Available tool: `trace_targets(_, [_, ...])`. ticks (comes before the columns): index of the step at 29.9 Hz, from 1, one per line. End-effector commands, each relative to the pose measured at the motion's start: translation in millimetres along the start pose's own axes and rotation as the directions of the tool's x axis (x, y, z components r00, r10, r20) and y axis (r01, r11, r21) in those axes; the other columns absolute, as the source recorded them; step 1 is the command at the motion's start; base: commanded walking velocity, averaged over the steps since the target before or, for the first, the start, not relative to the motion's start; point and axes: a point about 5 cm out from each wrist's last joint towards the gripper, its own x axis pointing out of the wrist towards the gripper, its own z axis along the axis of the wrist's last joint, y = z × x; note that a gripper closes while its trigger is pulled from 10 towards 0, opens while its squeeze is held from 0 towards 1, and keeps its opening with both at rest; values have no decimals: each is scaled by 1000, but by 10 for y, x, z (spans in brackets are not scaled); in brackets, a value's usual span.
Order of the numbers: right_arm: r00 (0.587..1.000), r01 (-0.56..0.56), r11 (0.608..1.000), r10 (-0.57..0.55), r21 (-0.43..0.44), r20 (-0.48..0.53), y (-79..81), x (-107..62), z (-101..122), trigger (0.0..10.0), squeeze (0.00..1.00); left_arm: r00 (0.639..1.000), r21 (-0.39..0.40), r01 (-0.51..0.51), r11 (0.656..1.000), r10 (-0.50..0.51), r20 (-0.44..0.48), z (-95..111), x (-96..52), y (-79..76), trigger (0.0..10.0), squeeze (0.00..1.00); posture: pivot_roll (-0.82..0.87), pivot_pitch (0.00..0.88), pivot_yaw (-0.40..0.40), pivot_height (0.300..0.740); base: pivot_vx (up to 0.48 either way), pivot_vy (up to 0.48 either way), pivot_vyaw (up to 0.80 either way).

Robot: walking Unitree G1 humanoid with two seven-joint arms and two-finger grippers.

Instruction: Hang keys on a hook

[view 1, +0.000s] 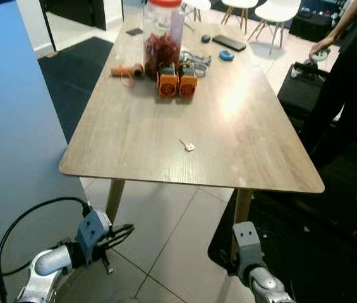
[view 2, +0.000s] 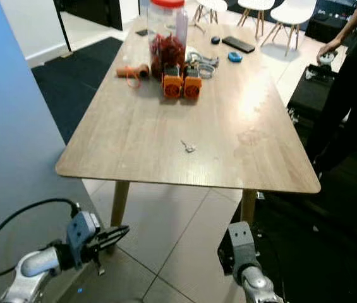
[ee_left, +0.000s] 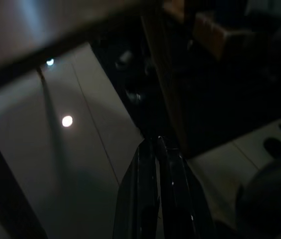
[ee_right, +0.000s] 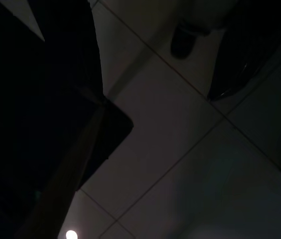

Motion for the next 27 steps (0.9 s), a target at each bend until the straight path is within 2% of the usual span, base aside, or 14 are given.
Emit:
trace_targets(1, [999, 5, 1000, -5, 1, -34, -11, -16, -63, 10000, 0, 1000, -9, 20, 1000, -19, 23, 74, 7, 7, 10000, 0, 127, 19, -74, 740, 0, 0, 0])
trace_targets(2, [999, 5, 1000, -5, 1, -34, -11, -16, -63, 10000, 0, 1000, -9, 20, 1000, -19, 23, 74, 7, 7, 10000, 0, 127, 19, -74, 740, 0, 0, 0])
trace_targets(5, [999, -1, 1000, 0, -9, -44, -10, -15, -70, 10000, 0, 994, -22, 35, 999, -33, 105, 271, 85, 27, 10000, 0, 131, 23, -81, 740, 0, 0, 0])
trace_targets(6, [999, -3, 1000, 3, -13, -51, -6, -18, -84, 10000, 0, 985, -33, 35, 999, -29, 172, 434, 170, 48, 10000, 0, 130, 25, -81, 740, 0, 0, 0])
trace_targets(9, [999, -3, 1000, 3, -13, -53, -4, -19, -88, 10000, 0, 981, -39, 33, 999, -25, 191, 484, 196, 54, 10000, 0, 130, 25, -81, 740, 0, 0, 0])
trace_targets(10, [998, -6, 1000, 5, -13, -59, 12, -24, -105, 10000, 0, 970, -57, -10, 998, 23, 242, 591, 293, 90, 10000, 0, 129, 25, -79, 740, 0, 0, 0])
trace_targets(12, [998, -10, 1000, 9, -13, -63, 25, -29, -121, 10000, 0, 957, -84, -89, 992, 109, 269, 624, 382, 157, 10000, 0, 125, 26, -76, 740, 0, 0, 0])
trace_targets(14, [998, -10, 1000, 10, -11, -67, 28, -34, -133, 10000, 0, 956, -103, -126, 987, 148, 251, 578, 417, 181, 10000, 0, 124, 24, -75, 740, 0, 0, 0])
trace_targets(17, [997, -10, 1000, 9, -5, -78, 28, -42, -159, 10000, 0, 984, -47, -72, 996, 78, 162, 427, 440, 87, 10000, 0, 123, 26, -74, 740, 0, 0, 0])
trace_targets(21, [995, -10, 1000, 12, 16, -101, 33, -69, -228, 10000, 0, 1000, -70, 5, 998, -4, 11, 98, 428, -143, 10000, 0, 118, 26, -68, 740, 0, 0, 0])
trace_targets(23, [995, -10, 1000, 12, 20, -104, 31, -74, -238, 10000, 0, 1000, -83, 11, 996, -12, -2, 61, 418, -172, 10000, 0, 118, 26, -68, 740, 0, 0, 0])
trace_targets(25, [994, -9, 1000, 12, 28, -109, 29, -81, -255, 10000, 0, 999, -104, -18, 994, 15, -29, -8, 400, -186, 10000, 0, 115, 26, -66, 740, 0, 0, 0])
trace_targets(26, [993, -8, 999, 12, 39, -119, 25, -93, -285, 10000, 0, 995, -116, -74, 990, 66, -69, -104, 370, -191, 10000, 0, 115, 27, -67, 740, 0, 0, 0])
trace_targets(27, [990, -9, 998, 17, 61, -143, 28, -120, -349, 10000, 0, 971, -134, -204, 970, 183, -153, -286, 305, -182, 10000, 0, 113, 27, -67, 740, 0, 0, 0])
